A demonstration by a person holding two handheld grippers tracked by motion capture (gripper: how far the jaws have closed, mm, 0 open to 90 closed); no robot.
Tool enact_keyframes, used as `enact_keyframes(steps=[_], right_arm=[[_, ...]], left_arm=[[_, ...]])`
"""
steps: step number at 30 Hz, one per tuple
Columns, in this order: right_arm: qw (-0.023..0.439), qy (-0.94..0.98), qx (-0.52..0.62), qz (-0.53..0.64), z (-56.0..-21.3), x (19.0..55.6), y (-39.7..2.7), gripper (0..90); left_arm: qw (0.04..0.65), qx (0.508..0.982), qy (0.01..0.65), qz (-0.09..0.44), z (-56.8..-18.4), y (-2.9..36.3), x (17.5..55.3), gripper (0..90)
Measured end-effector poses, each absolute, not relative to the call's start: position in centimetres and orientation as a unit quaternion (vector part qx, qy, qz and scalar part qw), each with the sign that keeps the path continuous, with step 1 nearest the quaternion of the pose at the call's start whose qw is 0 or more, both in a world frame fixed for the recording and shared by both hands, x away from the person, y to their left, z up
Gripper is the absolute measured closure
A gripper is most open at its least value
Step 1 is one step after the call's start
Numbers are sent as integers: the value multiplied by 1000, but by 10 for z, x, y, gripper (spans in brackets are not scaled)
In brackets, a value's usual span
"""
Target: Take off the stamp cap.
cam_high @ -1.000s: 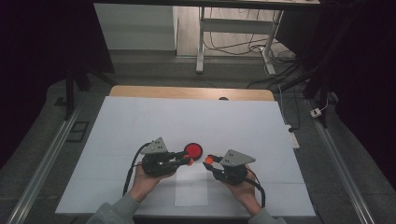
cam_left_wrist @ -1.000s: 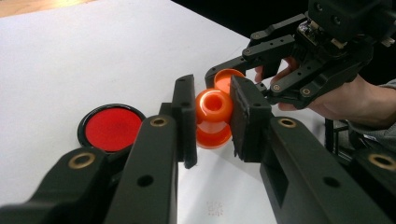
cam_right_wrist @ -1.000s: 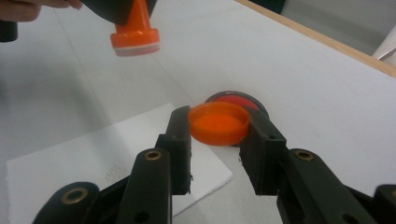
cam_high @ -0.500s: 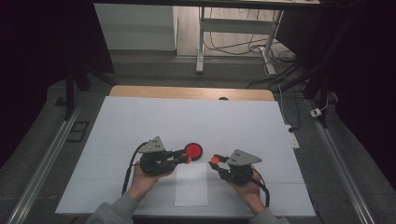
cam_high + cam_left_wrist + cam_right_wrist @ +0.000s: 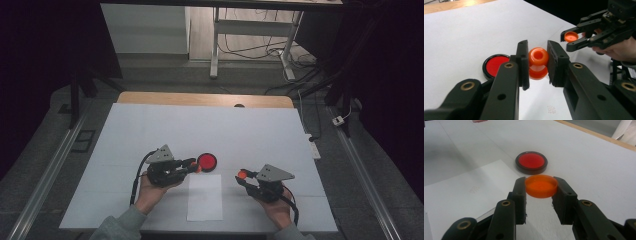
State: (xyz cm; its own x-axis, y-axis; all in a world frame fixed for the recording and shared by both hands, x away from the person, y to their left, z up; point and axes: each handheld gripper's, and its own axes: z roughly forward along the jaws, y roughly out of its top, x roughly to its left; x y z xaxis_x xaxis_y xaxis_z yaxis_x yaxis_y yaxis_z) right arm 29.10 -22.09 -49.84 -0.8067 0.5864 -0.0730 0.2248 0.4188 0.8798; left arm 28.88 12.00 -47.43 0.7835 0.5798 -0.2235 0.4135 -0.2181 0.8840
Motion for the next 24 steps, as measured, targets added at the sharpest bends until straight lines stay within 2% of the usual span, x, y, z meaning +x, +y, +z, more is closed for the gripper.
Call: enact_keyframes(steps=[13, 24], right_arm=[[194, 811, 270, 481, -498, 277, -246, 646], [198, 812, 269, 478, -499, 279, -247, 646]], left_arm=[[535, 774, 326, 90, -474, 126, 291, 727], [535, 768, 334, 104, -473, 128, 294, 726]])
